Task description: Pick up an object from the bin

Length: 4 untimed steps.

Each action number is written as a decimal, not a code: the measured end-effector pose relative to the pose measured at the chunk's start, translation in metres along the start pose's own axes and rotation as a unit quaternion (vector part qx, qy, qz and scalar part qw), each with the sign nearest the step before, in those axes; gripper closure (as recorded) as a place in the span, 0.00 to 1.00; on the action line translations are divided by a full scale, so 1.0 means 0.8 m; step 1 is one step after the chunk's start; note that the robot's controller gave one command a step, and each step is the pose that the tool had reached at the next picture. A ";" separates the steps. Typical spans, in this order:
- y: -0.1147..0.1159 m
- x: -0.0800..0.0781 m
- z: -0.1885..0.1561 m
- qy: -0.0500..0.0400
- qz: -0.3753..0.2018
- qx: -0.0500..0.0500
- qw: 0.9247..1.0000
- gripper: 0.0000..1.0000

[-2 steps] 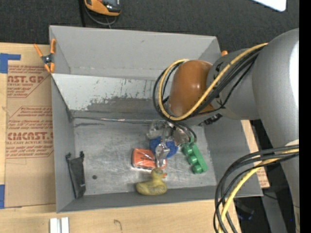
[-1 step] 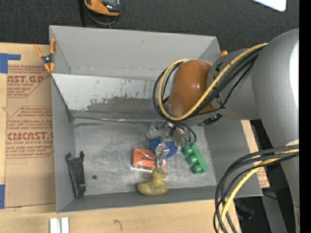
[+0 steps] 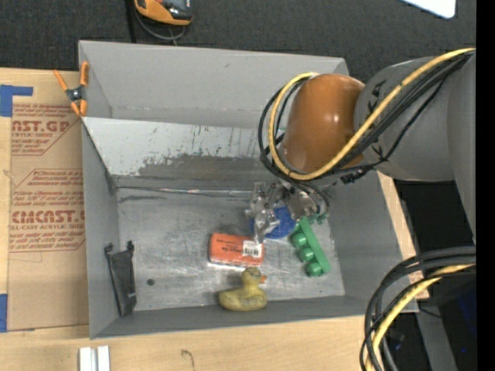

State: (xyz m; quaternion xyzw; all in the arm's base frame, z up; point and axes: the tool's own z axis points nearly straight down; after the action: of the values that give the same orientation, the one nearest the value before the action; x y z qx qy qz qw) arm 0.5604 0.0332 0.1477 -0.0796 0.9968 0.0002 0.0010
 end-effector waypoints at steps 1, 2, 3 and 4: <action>0.000 0.000 0.000 0.000 0.000 0.000 1.000 1.00; 0.009 -0.002 -0.045 0.003 0.005 0.000 1.000 1.00; 0.023 0.003 -0.025 -0.007 0.006 0.000 1.000 1.00; -0.016 -0.012 0.046 -0.002 0.058 -0.001 0.998 1.00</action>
Offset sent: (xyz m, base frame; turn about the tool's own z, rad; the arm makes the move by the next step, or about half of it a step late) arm 0.0029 0.0117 0.0616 0.0152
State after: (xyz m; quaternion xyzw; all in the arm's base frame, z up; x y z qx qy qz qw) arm 0.5718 0.0221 0.1110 -0.0212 0.9998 0.0017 0.0027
